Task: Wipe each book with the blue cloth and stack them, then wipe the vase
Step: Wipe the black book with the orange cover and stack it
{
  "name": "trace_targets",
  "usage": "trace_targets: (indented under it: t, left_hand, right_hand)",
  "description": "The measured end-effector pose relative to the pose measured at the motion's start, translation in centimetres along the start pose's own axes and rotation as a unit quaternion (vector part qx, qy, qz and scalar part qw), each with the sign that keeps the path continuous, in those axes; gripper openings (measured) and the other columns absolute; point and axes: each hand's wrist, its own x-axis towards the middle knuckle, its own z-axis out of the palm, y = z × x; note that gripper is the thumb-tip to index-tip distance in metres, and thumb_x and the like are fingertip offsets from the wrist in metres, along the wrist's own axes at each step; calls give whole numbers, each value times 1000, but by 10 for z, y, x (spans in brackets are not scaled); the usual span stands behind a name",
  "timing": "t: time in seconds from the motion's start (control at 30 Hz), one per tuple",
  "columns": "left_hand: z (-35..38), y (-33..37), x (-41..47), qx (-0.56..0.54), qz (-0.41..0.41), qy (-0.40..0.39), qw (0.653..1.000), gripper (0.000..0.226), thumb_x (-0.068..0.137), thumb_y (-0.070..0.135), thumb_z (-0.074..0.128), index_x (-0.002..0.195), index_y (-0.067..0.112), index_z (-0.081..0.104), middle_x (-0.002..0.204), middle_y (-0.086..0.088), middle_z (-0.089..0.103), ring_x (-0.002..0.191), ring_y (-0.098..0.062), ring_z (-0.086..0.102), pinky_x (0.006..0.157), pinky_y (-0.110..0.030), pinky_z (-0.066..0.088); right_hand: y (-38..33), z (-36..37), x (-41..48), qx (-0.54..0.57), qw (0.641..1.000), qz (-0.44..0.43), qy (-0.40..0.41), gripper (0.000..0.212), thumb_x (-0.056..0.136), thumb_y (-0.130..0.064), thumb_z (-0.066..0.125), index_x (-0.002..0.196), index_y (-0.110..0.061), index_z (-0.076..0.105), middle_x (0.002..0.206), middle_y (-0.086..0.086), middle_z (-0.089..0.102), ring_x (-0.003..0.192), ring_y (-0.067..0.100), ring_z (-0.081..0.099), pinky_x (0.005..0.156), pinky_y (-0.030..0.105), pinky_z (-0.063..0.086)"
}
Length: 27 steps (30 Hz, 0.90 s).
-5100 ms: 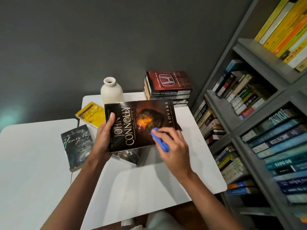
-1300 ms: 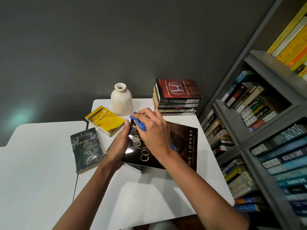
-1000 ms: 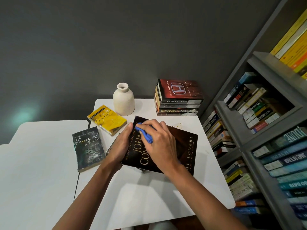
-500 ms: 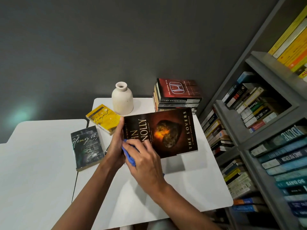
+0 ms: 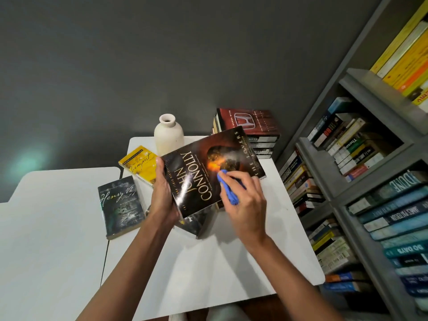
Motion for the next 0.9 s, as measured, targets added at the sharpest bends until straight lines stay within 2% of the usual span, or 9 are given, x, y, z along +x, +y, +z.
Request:
trace_targets:
  t: [0.13, 0.2, 0.27, 0.33, 0.43, 0.5, 0.7, 0.83, 0.9]
  left_hand:
    - [0, -4, 2, 11, 24, 46, 999, 73, 90, 64, 44, 134, 7, 57, 128, -19, 62, 104, -31, 65, 95, -46, 53]
    - [-6, -8, 4, 17, 25, 73, 997, 70, 92, 64, 42, 130, 8, 60, 123, -18, 65, 103, -31, 66, 97, -47, 51]
    - [-14, -10, 6, 6, 16, 82, 996, 69, 92, 64, 43, 129, 9, 61, 123, -18, 66, 109, -33, 65, 100, -49, 49]
    - [-20, -9, 7, -6, 19, 103, 994, 59, 94, 61, 43, 119, 13, 66, 111, -13, 72, 100, -29, 69, 91, -45, 55]
    - [-18, -9, 5, -6, 28, 105, 994, 43, 99, 52, 40, 97, 18, 66, 78, -2, 76, 67, -16, 73, 61, -31, 61]
    - [-14, -11, 6, -10, 30, 115, 993, 41, 101, 49, 38, 92, 18, 63, 70, 0, 75, 60, -14, 72, 54, -29, 60]
    - [-19, -17, 17, -10, 2, 157, 988, 66, 94, 60, 42, 129, 7, 60, 93, -9, 73, 72, -20, 70, 65, -29, 57]
    - [-23, -15, 17, -39, -29, 117, 992, 56, 97, 56, 40, 126, 12, 61, 106, -11, 73, 81, -23, 71, 79, -40, 58]
    - [-26, -13, 17, -54, -32, 112, 992, 45, 99, 50, 41, 120, 16, 61, 93, -8, 76, 75, -21, 73, 73, -45, 59]
  right_hand:
    - [-41, 15, -26, 47, 994, -86, -49, 31, 84, -17, 64, 114, -17, 71, 107, -5, 64, 77, 19, 50, 69, 29, 48]
    - [-47, 15, -38, 61, 987, -126, -85, 33, 84, -18, 65, 116, -18, 69, 112, -6, 60, 78, 19, 51, 71, 30, 50]
    - [-32, 11, -32, 58, 987, -122, -83, 32, 85, -20, 65, 116, -20, 69, 111, -6, 60, 79, 20, 53, 71, 32, 51]
    - [-7, 7, -18, 32, 997, -65, -38, 29, 86, -19, 64, 114, -22, 70, 107, -4, 60, 83, 21, 55, 71, 35, 52]
    - [21, 1, 7, 11, 998, 58, 25, 26, 87, -20, 62, 112, -20, 70, 103, 0, 57, 85, 21, 55, 65, 36, 53]
    - [9, 6, 5, 12, 997, 63, 30, 27, 86, -20, 63, 112, -21, 70, 102, 1, 56, 85, 20, 54, 65, 35, 52]
    - [-48, 18, -42, 80, 986, -130, -67, 32, 84, -20, 68, 116, -22, 69, 108, -3, 52, 84, 21, 54, 74, 31, 51]
    - [-7, 8, -9, 51, 998, -46, 10, 27, 86, -18, 67, 113, -21, 71, 105, -3, 52, 87, 20, 56, 75, 29, 51]
    - [19, 1, 18, 40, 997, 22, 58, 26, 87, -14, 66, 113, -18, 71, 104, -2, 52, 86, 22, 57, 74, 35, 52]
